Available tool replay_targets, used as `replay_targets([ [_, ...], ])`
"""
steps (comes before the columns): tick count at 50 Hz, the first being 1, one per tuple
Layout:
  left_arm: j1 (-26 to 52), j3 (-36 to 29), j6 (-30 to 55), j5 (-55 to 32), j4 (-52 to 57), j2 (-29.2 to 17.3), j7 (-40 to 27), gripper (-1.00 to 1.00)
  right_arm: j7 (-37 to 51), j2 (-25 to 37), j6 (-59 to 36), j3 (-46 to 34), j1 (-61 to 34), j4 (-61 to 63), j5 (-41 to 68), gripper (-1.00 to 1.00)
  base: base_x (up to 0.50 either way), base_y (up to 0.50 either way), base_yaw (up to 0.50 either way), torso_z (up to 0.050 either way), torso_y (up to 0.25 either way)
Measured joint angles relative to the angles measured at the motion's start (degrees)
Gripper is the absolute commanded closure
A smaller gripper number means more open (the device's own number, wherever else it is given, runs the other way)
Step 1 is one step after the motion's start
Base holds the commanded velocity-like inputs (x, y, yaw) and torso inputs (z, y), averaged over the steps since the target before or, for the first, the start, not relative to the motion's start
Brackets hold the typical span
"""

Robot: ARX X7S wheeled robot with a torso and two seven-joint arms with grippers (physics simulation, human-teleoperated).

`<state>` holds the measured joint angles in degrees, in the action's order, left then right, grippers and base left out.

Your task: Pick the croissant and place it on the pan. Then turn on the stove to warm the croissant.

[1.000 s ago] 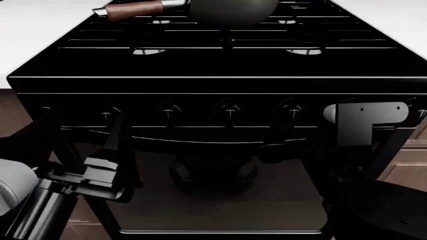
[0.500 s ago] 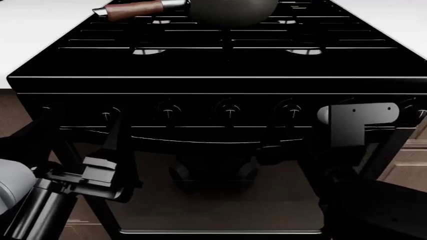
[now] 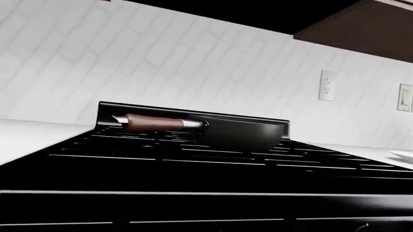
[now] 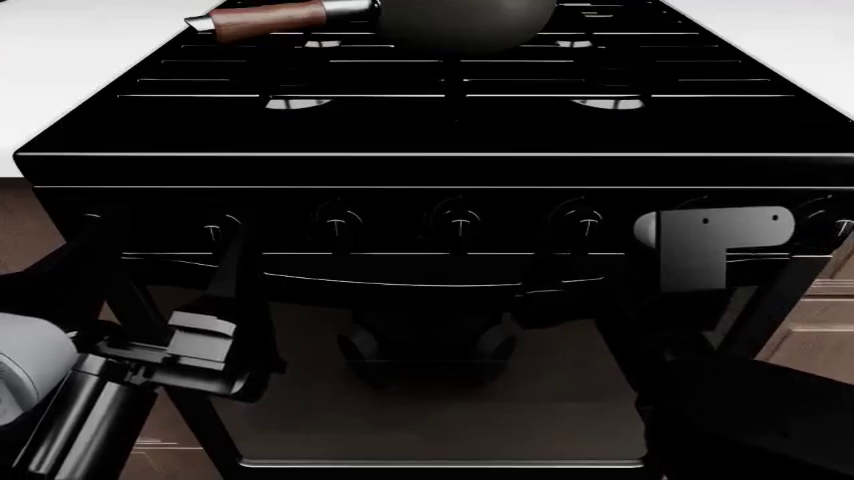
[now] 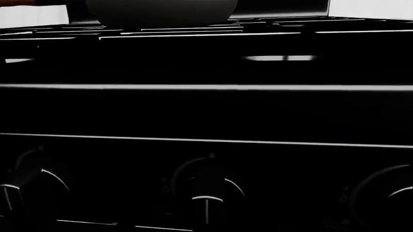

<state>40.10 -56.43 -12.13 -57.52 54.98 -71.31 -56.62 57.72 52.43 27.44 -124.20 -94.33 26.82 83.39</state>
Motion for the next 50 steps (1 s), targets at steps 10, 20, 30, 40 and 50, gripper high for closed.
replay_targets([
  [10, -0.24, -0.04, -0.31, -0.03, -0.34, 0.13, 0.18, -1.0, 0.0, -0.17, -0.1, 0.34, 0.31, -0.38, 0.03, 1.0, 0.0, 0.0, 0.0, 0.0, 0.0],
  [20, -0.49, -0.04, -0.61, -0.06, -0.53, 0.17, 0.19, -1.0, 0.3, 0.07, 0.23, 0.57, 0.55, -0.54, 0.36, 1.0, 0.0, 0.0, 0.0, 0.0, 0.0],
  [30, -0.64, -0.05, -0.63, 0.24, -0.55, 0.25, 0.14, -1.0, 0.27, 0.23, 0.15, 0.74, 0.71, -0.57, 0.23, 1.0, 0.0, 0.0, 0.0, 0.0, 0.0],
  [40, -0.92, -0.08, -0.84, 0.57, -0.64, 0.26, 0.19, -1.0, 0.57, 0.43, -1.42, 0.41, -0.12, -0.29, -0.32, 1.0, 0.0, 0.0, 0.0, 0.0, 0.0],
  [50, -1.29, 0.0, -1.43, 0.76, -0.78, -0.02, 0.3, -1.0, 1.34, 0.66, -4.3, -0.34, -1.93, 0.59, -0.95, 1.0, 0.0, 0.0, 0.0, 0.0, 0.003],
])
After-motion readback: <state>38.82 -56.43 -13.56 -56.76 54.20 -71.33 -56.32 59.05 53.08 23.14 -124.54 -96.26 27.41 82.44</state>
